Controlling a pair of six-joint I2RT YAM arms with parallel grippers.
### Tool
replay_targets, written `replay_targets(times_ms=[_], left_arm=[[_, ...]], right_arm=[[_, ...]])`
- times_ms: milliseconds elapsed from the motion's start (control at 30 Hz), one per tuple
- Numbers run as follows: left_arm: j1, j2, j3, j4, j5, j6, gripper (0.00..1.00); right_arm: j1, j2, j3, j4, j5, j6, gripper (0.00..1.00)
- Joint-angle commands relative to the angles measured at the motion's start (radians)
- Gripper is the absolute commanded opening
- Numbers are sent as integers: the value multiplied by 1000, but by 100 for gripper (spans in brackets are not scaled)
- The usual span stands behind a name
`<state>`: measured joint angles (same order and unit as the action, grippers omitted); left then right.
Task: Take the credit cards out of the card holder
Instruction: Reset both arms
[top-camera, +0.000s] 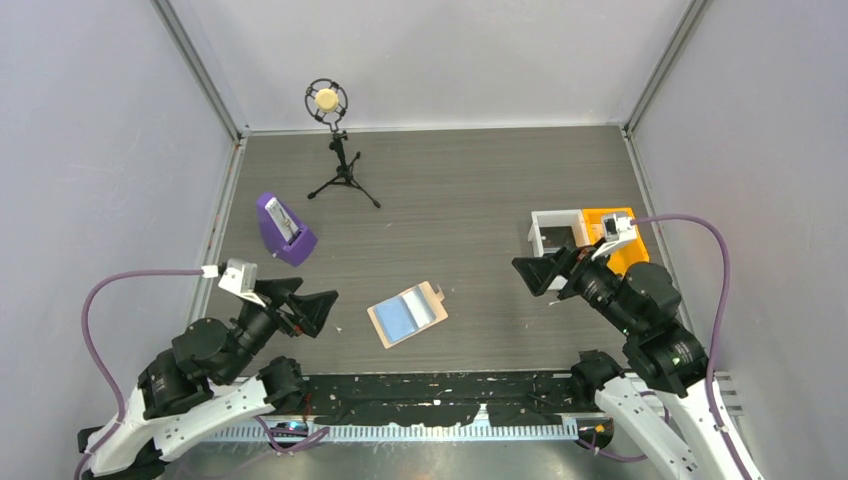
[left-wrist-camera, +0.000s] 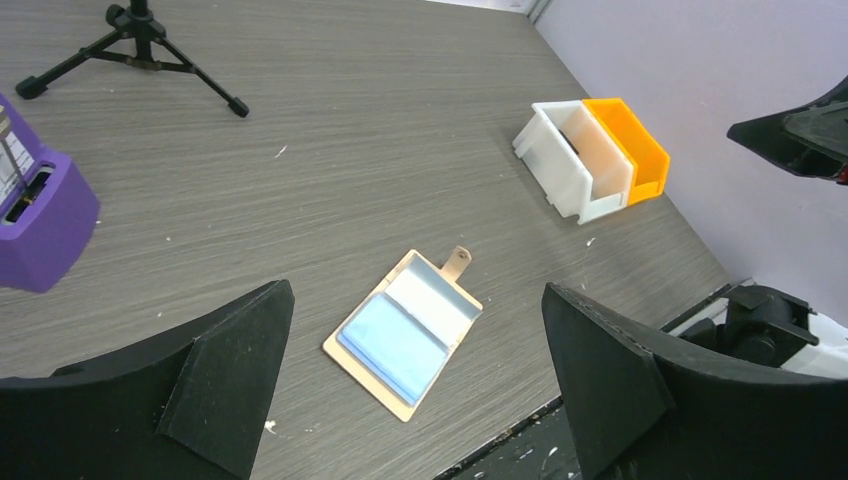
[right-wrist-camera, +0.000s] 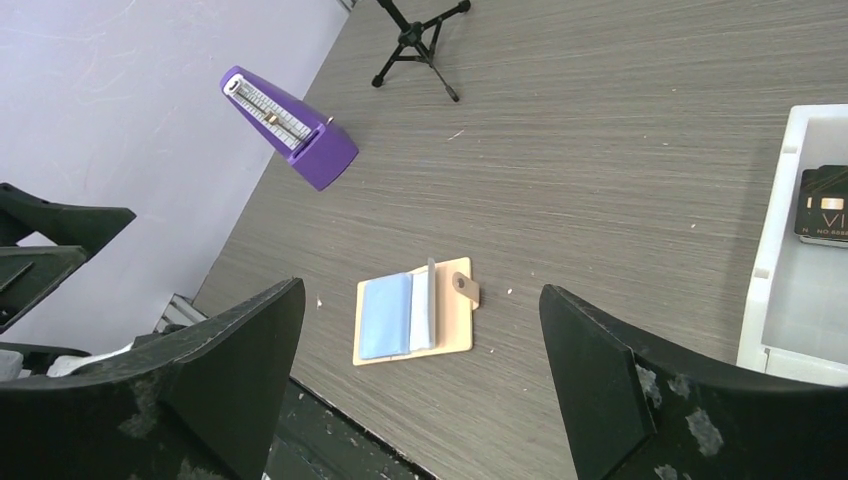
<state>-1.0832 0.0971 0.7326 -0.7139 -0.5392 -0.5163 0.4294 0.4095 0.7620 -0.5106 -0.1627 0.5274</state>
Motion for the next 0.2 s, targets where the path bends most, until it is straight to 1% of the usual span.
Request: replay_targets(times_ms=[0, 167], left_arm=[[3, -3, 4, -13, -45, -14, 100], [4, 2, 1, -18, -44, -22, 100]], right_arm=[[2, -23, 1, 34, -28, 14, 95], [2, -35, 0, 33, -18, 21, 95]])
